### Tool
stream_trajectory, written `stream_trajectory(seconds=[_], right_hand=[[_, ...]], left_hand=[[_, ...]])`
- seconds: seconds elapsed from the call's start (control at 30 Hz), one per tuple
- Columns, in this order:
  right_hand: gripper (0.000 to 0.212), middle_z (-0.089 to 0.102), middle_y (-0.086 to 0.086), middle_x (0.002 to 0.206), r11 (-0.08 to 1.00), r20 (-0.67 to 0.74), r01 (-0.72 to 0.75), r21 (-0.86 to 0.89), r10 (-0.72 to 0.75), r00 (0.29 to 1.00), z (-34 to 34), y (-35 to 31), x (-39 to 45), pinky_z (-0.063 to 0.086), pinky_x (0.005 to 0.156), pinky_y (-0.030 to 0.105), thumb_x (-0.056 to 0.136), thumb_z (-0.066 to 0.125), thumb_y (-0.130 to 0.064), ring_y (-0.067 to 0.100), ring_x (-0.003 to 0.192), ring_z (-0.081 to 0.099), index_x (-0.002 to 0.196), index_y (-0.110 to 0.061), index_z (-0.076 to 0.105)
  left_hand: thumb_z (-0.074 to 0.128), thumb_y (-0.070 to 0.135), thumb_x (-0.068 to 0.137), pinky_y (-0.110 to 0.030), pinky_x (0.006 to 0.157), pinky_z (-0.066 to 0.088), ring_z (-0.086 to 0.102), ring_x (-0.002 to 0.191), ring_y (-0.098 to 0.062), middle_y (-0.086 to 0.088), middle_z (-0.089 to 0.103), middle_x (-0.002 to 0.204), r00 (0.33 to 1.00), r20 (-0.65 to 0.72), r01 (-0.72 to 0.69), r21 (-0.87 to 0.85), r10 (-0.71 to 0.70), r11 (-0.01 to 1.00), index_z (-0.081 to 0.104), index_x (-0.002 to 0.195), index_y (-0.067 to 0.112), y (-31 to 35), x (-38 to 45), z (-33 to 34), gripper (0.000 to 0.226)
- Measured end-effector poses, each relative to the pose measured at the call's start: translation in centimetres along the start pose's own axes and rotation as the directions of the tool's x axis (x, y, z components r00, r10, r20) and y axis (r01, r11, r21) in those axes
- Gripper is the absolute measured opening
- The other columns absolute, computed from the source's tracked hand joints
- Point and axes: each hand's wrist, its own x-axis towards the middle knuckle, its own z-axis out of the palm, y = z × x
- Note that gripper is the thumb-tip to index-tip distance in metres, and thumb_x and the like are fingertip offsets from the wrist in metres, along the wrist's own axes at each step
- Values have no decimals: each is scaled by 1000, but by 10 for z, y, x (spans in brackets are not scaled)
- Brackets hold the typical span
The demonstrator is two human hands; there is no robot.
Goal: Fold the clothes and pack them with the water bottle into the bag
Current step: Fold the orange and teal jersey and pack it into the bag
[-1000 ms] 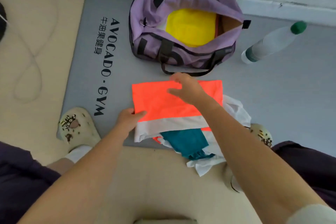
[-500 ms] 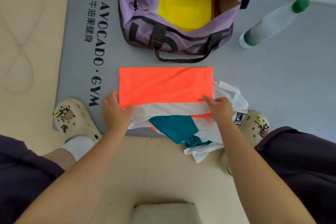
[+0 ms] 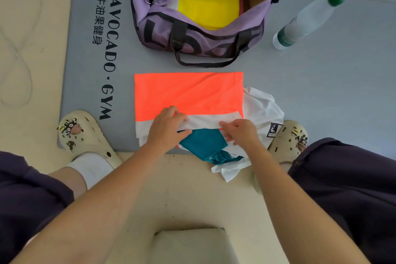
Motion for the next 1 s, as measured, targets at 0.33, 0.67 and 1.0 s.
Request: stream_trajectory(seconds=[0.33,0.67,1.0], right_hand=[[45,37,-7,53,986,192,87,-142,-59,980,25,5,-7,28,43,17,83,71,-27,8,48,35,57,-17,35],[36,47,4,67,998,192,1,59,-12,981,33,-12,1,37,58,30,77,78,-34,17,60,46,73,-12,50],[29,62,11,87,944,295,46,327,-148,944,16,-15,-6,46,74,34,91,66,-21,22,79,58,104,6,64]], left_hand=[[64,23,92,-35,78,46,59,90,-22,-3,66,94,970,193,195,-243,-150,950,73,90,15,2,38,-6,12],[71,34,86,-25,73,44,57,85,-10,9,64,93,893,347,424,-442,-286,790,66,100,22,-8,71,-33,19],[76,33,82,-31,77,44,55,85,-13,3,60,88,984,159,127,-345,-76,930,76,85,19,34,87,-13,14]])
